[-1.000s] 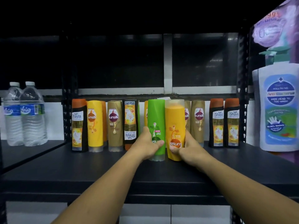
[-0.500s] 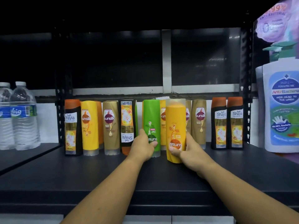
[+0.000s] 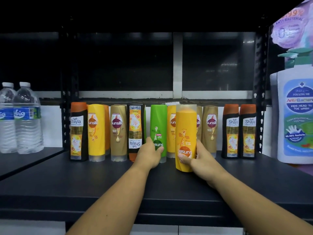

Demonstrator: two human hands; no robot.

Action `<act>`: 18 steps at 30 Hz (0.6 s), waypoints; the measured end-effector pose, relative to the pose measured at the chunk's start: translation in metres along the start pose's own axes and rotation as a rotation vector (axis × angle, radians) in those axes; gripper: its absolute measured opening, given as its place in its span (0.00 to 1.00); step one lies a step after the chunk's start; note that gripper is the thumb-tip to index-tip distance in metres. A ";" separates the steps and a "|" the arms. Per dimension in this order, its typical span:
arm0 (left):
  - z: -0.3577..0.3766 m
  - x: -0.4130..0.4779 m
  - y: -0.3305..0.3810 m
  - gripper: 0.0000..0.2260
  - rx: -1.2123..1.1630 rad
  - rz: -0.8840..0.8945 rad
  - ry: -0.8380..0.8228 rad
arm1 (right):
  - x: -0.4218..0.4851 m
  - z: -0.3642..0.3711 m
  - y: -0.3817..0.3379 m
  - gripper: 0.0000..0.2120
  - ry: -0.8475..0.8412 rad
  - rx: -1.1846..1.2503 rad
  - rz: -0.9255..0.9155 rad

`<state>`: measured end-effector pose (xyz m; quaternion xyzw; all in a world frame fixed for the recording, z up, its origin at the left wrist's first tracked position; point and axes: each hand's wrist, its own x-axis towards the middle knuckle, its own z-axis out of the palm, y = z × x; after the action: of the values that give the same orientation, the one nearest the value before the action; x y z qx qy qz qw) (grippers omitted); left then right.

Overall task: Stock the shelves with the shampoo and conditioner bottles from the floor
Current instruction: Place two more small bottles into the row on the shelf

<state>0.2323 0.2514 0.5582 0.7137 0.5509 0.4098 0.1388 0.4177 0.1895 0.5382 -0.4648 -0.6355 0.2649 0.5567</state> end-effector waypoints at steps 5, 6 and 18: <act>-0.010 -0.012 -0.004 0.12 0.155 -0.028 -0.028 | -0.006 0.000 -0.005 0.27 0.028 -0.021 0.011; -0.014 -0.018 -0.004 0.11 0.173 -0.017 -0.054 | -0.007 0.001 -0.006 0.26 0.038 -0.028 0.012; -0.036 -0.074 -0.005 0.32 0.417 0.087 -0.445 | -0.034 0.006 -0.037 0.26 0.115 -0.297 0.048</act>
<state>0.1978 0.1776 0.5454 0.8221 0.5479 0.1270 0.0888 0.3994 0.1448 0.5528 -0.5717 -0.6233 0.1541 0.5108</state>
